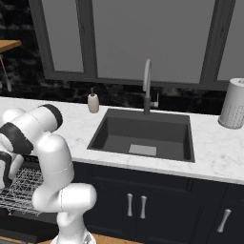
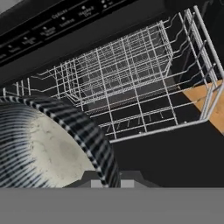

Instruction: Pick up the cup and bowl from the counter, place them in the dishwasher, and close the dishwasher door.

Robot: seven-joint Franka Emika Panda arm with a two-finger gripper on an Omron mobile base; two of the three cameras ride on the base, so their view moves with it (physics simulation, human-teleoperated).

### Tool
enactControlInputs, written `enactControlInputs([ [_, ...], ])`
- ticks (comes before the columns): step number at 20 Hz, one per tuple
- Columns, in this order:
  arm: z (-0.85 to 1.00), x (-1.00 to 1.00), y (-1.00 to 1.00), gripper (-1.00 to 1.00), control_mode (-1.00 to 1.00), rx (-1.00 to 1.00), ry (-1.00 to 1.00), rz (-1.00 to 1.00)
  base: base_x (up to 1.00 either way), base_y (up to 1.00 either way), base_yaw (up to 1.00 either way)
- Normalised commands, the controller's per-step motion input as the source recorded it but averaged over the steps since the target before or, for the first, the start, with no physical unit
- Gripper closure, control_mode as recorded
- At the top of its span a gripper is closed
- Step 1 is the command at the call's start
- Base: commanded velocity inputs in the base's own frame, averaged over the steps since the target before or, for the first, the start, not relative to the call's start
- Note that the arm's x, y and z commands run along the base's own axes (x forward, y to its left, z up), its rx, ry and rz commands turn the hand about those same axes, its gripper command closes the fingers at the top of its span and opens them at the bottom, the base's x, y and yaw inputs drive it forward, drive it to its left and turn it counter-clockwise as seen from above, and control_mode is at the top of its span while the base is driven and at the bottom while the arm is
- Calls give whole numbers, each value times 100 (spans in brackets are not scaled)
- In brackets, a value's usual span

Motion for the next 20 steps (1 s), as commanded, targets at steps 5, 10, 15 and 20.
enactControlInputs([
  [5,21,6,0,100,-100,-5,26,0,0,0,0],
  [10,7,15,0,100,-100,-6,41,0,0,0,0],
  [15,0,6,0,100,-100,0,19,0,0,0,0],
  [20,0,41,0,100,-100,0,0,0,0,0,0],
])
